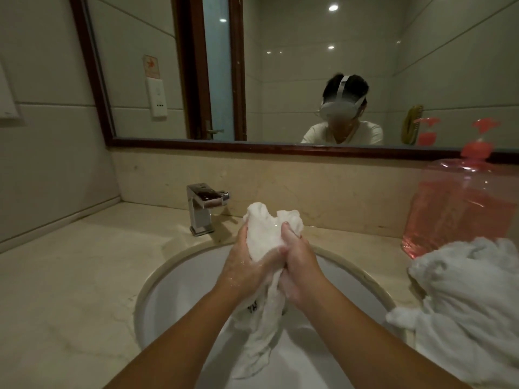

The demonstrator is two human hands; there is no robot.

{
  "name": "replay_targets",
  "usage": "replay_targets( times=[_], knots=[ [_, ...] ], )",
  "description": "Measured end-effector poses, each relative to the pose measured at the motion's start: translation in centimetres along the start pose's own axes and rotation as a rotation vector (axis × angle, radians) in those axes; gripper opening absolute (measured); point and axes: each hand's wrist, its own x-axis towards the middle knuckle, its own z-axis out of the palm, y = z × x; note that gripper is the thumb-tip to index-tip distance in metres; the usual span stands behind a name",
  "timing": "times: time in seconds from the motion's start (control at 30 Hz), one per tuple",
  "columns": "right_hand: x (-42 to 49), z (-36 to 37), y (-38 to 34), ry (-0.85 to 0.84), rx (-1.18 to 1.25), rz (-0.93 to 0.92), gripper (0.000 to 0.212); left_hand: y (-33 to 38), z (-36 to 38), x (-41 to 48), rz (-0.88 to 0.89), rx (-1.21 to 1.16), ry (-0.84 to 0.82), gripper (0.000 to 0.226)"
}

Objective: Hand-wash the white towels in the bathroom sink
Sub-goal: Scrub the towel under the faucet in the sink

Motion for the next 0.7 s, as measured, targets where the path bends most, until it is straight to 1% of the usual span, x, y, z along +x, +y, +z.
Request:
replay_targets(
  times=[0.03, 0.07, 0.1, 0.13, 0.2, 0.23, 0.27, 0.3, 0.33, 0.37, 0.4, 0.43, 0.47, 0.5, 0.53, 0.57, 0.63, 0.67, 0.7],
  knots=[
    [-0.1, -0.1, -0.2, -0.025, -0.007, -0.008, 0.061, 0.0, 0.1, 0.2, -0.005, 0.047, 0.059, 0.094],
    [0.0, -0.3, -0.3, -0.048, -0.019, -0.019, 0.056, 0.2, 0.1, 0.5, 0.000, 0.054, 0.125, 0.067],
    [0.1, -0.7, -0.4, -0.054, -0.042, -0.036, 0.052, 0.2, 0.2, 0.7, -0.017, 0.001, 0.177, 0.043],
    [0.1, -1.0, -0.7, -0.048, -0.069, -0.068, 0.048, 0.3, -0.1, 1.0, -0.028, -0.100, 0.226, 0.038],
    [0.4, -2.0, -1.5, -0.015, -0.089, -0.130, 0.044, 0.0, -0.9, 1.7, -0.111, -0.327, 0.282, 0.060],
    [0.7, -2.5, -1.8, 0.009, -0.092, -0.154, 0.046, -0.3, -1.2, 1.8, -0.153, -0.407, 0.285, 0.066],
    [0.8, -2.7, -2.1, 0.030, -0.088, -0.169, 0.049, -0.5, -1.5, 1.8, -0.161, -0.464, 0.262, 0.062],
    [0.9, -2.9, -2.1, 0.032, -0.074, -0.160, 0.054, -0.1, -1.6, 1.5, -0.150, -0.507, 0.223, 0.054],
    [1.1, -2.7, -1.8, 0.022, -0.063, -0.149, 0.060, 0.4, -1.6, 1.1, -0.166, -0.557, 0.179, 0.048],
    [1.1, -2.2, -1.4, -0.007, -0.059, -0.126, 0.070, 0.7, -1.4, 1.0, -0.179, -0.597, 0.143, 0.046],
    [0.8, -1.3, -1.0, -0.031, -0.082, -0.095, 0.082, 1.1, -0.9, 0.8, -0.183, -0.592, 0.142, 0.046],
    [0.3, -0.4, -0.7, -0.058, -0.125, -0.085, 0.089, 1.5, -0.1, 0.6, -0.185, -0.529, 0.174, 0.046],
    [-0.3, 0.6, -0.4, -0.055, -0.210, -0.110, 0.083, 1.8, 0.5, 0.6, -0.196, -0.439, 0.240, 0.046],
    [-1.1, 1.3, -0.1, -0.037, -0.298, -0.169, 0.066, 1.8, 0.7, 0.7, -0.215, -0.356, 0.324, 0.044],
    [-1.3, 1.5, 0.5, -0.037, -0.366, -0.231, 0.049, 1.7, 0.6, 0.9, -0.243, -0.326, 0.377, 0.042],
    [-2.0, 1.8, 0.8, -0.043, -0.428, -0.280, 0.041, 1.6, 0.3, 1.2, -0.275, -0.343, 0.403, 0.041],
    [-2.9, 1.8, 1.3, -0.054, -0.510, -0.329, 0.031, 1.3, -0.4, 1.6, -0.299, -0.353, 0.410, 0.037],
    [-2.7, 1.8, 1.2, -0.036, -0.532, -0.369, 0.027, 1.6, -0.4, 1.3, -0.270, -0.326, 0.385, 0.032],
    [-2.5, 2.0, 0.6, 0.000, -0.533, -0.393, 0.029, 1.9, -0.1, 0.8, -0.242, -0.292, 0.352, 0.029]
  ],
)
